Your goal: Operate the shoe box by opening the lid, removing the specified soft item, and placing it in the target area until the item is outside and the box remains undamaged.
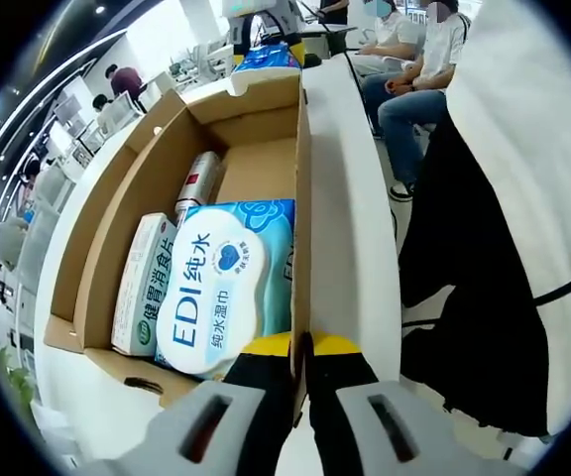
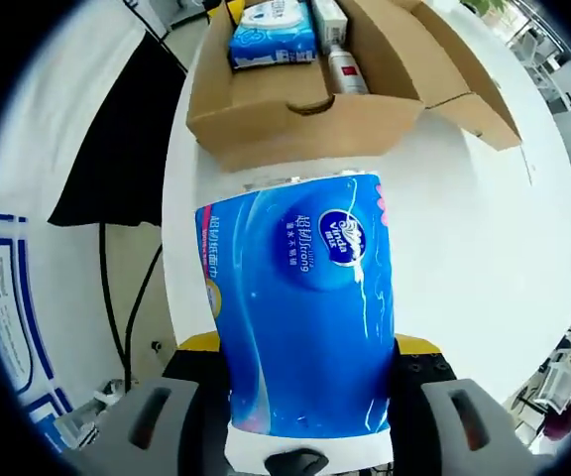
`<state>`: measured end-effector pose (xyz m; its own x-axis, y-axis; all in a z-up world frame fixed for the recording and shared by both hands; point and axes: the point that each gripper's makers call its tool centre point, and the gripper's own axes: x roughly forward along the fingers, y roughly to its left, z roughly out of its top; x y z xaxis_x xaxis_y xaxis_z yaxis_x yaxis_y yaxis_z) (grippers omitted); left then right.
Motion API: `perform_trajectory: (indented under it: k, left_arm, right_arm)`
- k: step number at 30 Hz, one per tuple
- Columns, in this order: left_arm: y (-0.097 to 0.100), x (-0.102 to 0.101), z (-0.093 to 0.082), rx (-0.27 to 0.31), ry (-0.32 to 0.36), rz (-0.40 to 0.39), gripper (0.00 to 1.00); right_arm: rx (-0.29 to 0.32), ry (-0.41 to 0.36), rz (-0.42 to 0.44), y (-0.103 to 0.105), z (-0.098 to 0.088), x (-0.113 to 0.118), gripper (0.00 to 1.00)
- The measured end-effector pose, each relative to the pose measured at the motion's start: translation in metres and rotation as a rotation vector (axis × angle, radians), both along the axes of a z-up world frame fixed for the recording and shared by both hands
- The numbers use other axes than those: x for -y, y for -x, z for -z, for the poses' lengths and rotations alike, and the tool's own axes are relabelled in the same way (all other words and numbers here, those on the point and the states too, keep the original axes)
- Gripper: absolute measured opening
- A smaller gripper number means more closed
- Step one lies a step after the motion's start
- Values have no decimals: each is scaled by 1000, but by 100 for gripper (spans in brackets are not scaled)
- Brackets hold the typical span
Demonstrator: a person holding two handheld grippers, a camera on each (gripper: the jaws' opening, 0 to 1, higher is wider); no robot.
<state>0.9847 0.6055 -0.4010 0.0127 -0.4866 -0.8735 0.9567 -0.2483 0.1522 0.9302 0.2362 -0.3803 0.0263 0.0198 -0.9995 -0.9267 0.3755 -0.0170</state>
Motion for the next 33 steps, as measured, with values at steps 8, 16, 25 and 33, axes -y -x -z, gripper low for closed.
perform_trajectory:
  k: [8,16,25,33]
  left_arm:
    - [1,0,-2,8,3,-11,3]
    - [1,1,-2,8,4,-14,3]
    - [2,1,-2,2,1,-8,3]
    - [2,1,-1,-1,-1,-8,3]
  right_arm:
    - [-30,-18,-40,-8,9,-16,63]
    - [-52,-32,-9,-15,14,-21,63]
    - [-86,-12,8,-13,25,-17,63]
    - [-95,-51,50,-10,37,-12,64]
